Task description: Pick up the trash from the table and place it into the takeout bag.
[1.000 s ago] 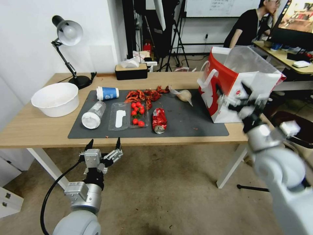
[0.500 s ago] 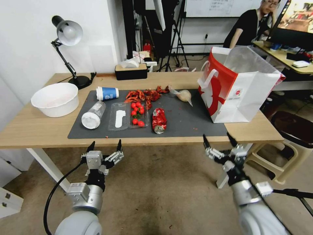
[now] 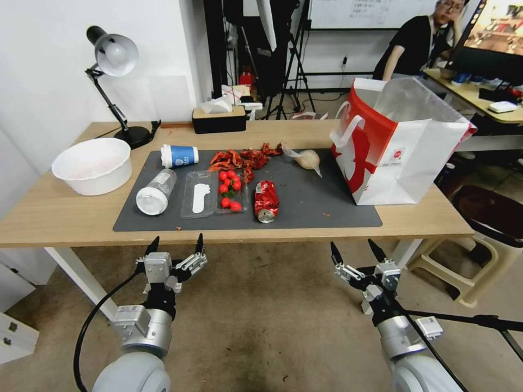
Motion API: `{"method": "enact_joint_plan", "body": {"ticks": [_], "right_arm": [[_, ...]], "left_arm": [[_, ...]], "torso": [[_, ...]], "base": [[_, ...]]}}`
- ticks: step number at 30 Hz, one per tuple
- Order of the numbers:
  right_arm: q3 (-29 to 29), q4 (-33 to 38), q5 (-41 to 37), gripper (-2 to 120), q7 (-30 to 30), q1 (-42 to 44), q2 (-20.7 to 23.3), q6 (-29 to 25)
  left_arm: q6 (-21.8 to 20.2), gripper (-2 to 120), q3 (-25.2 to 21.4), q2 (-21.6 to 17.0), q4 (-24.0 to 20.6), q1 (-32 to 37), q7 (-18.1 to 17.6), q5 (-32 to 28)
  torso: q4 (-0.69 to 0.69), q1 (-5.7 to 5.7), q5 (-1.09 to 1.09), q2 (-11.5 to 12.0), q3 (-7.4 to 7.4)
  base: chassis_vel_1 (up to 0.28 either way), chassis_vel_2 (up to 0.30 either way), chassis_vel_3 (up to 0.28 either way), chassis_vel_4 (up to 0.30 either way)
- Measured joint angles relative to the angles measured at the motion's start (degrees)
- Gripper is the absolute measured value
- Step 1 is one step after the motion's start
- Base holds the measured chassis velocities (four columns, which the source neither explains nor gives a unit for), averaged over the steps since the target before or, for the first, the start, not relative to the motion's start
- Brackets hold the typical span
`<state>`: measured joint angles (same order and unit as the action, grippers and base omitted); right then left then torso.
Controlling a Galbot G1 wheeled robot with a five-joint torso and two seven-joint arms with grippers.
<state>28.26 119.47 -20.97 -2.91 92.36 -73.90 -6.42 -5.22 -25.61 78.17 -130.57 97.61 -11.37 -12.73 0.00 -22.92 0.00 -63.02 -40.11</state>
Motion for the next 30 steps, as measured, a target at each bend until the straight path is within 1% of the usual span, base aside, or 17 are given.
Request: {"method": "enact_joint_plan", "body": {"ticks": [2, 4, 5, 6, 9, 10, 12, 15, 16, 19, 20, 22, 23, 27, 28, 30], "right_arm": [[-0.7, 0.3, 0.0, 100, 0.7, -1.1, 0.0, 0.9], [-3.1, 0.7, 0.3, 100, 2.7, -4.4, 0.1, 3.6], [-5.5, 0.8, 0.9, 100, 4.5, -6.9, 0.2, 6.0], [-5.5, 0.8, 0.9, 100, 4.5, -6.9, 0.2, 6.0], [-9.9, 0.5, 2.4, 100, 6.7, -10.8, -0.2, 9.9], [-9.9, 0.5, 2.4, 100, 6.7, -10.8, -0.2, 9.9], [-11.7, 0.1, 3.0, 100, 7.6, -12.5, -0.4, 11.3], [-11.9, 0.1, 3.0, 100, 7.7, -12.6, -0.4, 11.4], [-15.3, -0.9, 4.0, 100, 10.0, -15.8, -1.1, 14.3], [-16.7, -1.4, 4.4, 100, 11.3, -17.3, -1.7, 15.6], [-18.8, -2.2, 4.8, 100, 13.0, -19.4, -2.5, 17.2], [-22.7, -3.8, 6.1, 100, 17.3, -23.1, -4.3, 20.3], [-22.7, -3.8, 6.1, 100, 17.3, -23.1, -4.3, 20.3], [-26.1, -6.0, 6.3, 100, 25.3, -27.7, -6.6, 27.4], [-26.1, -6.0, 6.3, 100, 25.3, -27.7, -6.6, 27.4], [-26.8, -6.9, 5.2, 100, 25.9, -29.1, -6.7, 30.2]], "left_arm": [[0.0, 100, 0.0, 0.0, 0.0, 0.0, 0.0, 0.0], [0.0, 100, -0.1, 0.0, -0.1, 0.1, 0.0, 0.0], [0.0, 100, -0.1, 0.1, -0.3, 0.2, -0.1, 0.1], [0.0, 100, -0.1, 0.1, -0.3, 0.2, -0.1, 0.1], [0.0, 100, -0.4, 0.2, -0.7, 0.6, -0.1, 0.2], [0.0, 100, -0.4, 0.2, -0.7, 0.6, -0.1, 0.2], [0.1, 100, -0.6, 0.2, -0.8, 0.7, -0.1, 0.3], [0.1, 100, -0.6, 0.2, -0.9, 0.7, -0.1, 0.3], [0.1, 100, -0.8, 0.3, -1.0, 0.9, -0.2, 0.5], [0.1, 100, -0.9, 0.4, -1.1, 1.0, -0.2, 0.6], [0.1, 100, -0.9, 0.6, -1.2, 1.1, -0.2, 0.8], [0.3, 100, -1.0, 0.9, -1.3, 1.4, -0.2, 1.2], [0.3, 100, -1.0, 0.9, -1.3, 1.4, -0.2, 1.2], [0.5, 100, -1.1, 1.5, -1.7, 2.3, -0.2, 1.9], [0.5, 100, -1.1, 1.5, -1.7, 2.3, -0.2, 1.9], [0.6, 100, -1.2, 1.8, -1.9, 2.4, -0.2, 2.1]], "torso": [[-0.01, 0.00, -0.01, 0.0, 0.00], [0.01, 0.00, 0.00, 0.0, 0.00], [0.01, 0.00, 0.01, 0.0, 0.00], [0.01, 0.00, 0.01, 0.0, 0.00], [0.00, 0.00, 0.00, 0.0, 0.00], [0.00, 0.00, 0.00, 0.0, 0.00], [0.00, 0.00, -0.02, 0.0, 0.00], [0.00, 0.00, -0.02, 0.0, 0.00], [0.01, 0.00, -0.01, 0.0, 0.00], [-0.01, 0.00, -0.02, 0.0, 0.00], [0.01, 0.00, 0.02, 0.0, 0.00], [0.01, 0.00, 0.00, 0.0, -0.01], [0.01, 0.00, 0.00, 0.0, -0.01], [0.00, 0.00, 0.00, 0.0, 0.00], [0.00, 0.00, 0.00, 0.0, 0.00], [0.00, 0.00, -0.01, 0.0, 0.00]], "base": [[0.000, 0.000, 0.000, 0.000], [0.000, 0.000, 0.000, 0.000], [0.000, 0.000, 0.000, 0.000], [0.000, 0.000, 0.000, 0.000], [0.000, 0.000, 0.000, 0.000], [0.000, 0.000, 0.000, 0.000], [0.000, 0.000, 0.000, 0.000], [0.000, 0.000, 0.000, 0.000], [0.000, 0.000, 0.000, 0.000], [0.000, 0.000, 0.000, 0.000], [0.000, 0.000, 0.000, 0.000], [0.000, 0.000, 0.000, 0.000], [0.000, 0.000, 0.000, 0.000], [0.000, 0.000, 0.000, 0.000], [0.000, 0.000, 0.000, 0.000], [0.000, 0.000, 0.000, 0.000]]}}
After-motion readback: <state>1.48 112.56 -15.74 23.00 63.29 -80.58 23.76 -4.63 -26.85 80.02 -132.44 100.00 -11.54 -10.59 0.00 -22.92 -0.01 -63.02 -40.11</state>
